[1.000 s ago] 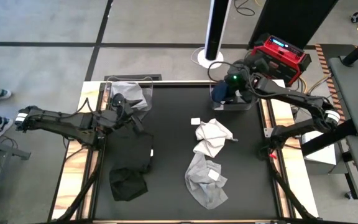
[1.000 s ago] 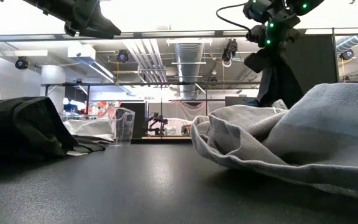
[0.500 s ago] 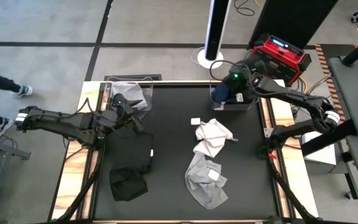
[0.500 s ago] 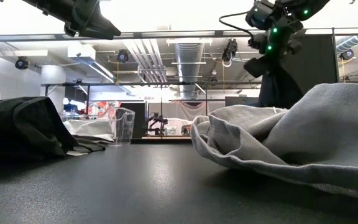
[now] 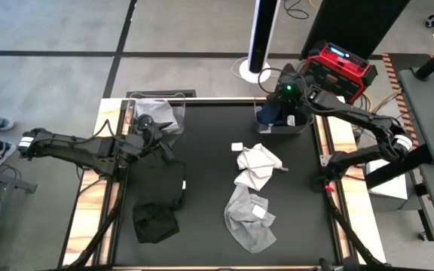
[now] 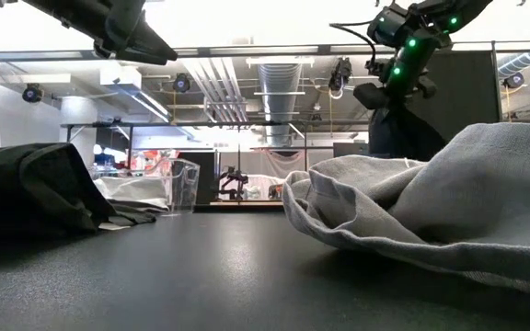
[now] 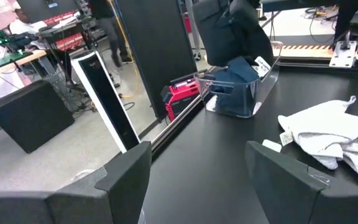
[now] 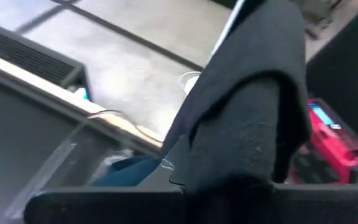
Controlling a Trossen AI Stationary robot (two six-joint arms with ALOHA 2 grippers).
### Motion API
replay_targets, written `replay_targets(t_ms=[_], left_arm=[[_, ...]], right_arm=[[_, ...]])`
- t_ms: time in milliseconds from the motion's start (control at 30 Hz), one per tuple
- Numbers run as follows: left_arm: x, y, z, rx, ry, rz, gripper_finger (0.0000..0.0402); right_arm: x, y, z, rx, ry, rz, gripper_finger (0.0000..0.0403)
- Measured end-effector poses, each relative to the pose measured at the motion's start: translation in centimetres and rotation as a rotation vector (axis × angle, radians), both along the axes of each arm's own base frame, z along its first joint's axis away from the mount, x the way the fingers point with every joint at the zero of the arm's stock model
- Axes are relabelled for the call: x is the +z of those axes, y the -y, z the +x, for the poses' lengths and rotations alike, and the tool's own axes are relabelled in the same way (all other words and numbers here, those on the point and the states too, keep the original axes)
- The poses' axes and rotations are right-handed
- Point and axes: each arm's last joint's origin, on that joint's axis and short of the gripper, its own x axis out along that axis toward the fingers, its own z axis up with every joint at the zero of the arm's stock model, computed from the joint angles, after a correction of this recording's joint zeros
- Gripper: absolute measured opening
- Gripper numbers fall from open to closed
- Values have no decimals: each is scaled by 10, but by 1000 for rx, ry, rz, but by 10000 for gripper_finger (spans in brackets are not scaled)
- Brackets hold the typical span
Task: Sort towels by color in basket
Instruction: Put the right black towel into the right transparent bin
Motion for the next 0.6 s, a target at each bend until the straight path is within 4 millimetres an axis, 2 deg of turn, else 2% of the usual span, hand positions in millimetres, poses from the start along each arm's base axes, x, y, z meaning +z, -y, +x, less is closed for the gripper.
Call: replay_targets(t_ms=[200,400,500,600], left_arm=[[-1,0,0,0,-2,0,245],[-1,0,0,0,-3,0,245],[-1,0,0,0,-4,0,245],[-1,0,0,0,-4,1,245]], right_arm=[[-3,-1,4,82,117,71,9],[-5,-6,9,224,246,218,9],[-10,-9,4,198,215,282,9],[-17,-11,-6,80,105,309,9]])
